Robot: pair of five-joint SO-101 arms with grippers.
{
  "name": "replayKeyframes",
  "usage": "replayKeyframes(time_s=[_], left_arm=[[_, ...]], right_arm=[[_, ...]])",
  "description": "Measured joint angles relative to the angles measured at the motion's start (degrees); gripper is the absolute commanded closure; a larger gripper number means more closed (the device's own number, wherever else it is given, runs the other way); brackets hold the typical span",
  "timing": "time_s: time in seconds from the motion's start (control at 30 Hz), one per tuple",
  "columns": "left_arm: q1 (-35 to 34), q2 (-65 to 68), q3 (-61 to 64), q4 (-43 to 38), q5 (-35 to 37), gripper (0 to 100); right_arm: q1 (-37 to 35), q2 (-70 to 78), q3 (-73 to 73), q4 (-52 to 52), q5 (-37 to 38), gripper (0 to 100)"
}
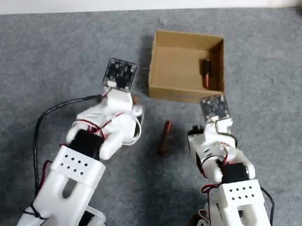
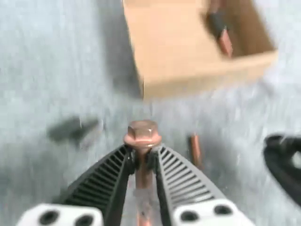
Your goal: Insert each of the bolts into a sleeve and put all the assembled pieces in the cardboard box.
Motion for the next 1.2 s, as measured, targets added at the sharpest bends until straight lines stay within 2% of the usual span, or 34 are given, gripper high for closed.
replayKeyframes(time_s=[0.23, 0.4, 0.77, 0.9, 1.03, 1.2], left_arm=[[0.1, -6.2, -2.6, -5.2, -3.3, 99], [-0.1, -19.1, -0.9, -11.3, -3.6, 99], [-0.1, -37.7, 14.9, -16.9, -3.6, 99], [0.0, -41.6, 22.3, -23.6, -3.6, 99], [1.7, -45.6, 26.5, -26.3, 0.2, 99], [1.9, -49.3, 26.8, -26.6, 4.7, 99]], right_arm=[[-0.1, 0.0, 0.0, -7.2, 0.0, 99.4], [-6.1, 0.0, 0.0, -10.4, 0.0, 99.4], [-18.5, 0.0, 0.0, -17.5, 0.0, 99.4], [-21.8, 0.0, 0.0, -17.9, 0.0, 99.4], [-23.1, -4.2, 0.0, -19.0, 0.0, 99.4], [-23.5, -17.3, 2.3, -18.7, 0.0, 99.5]])
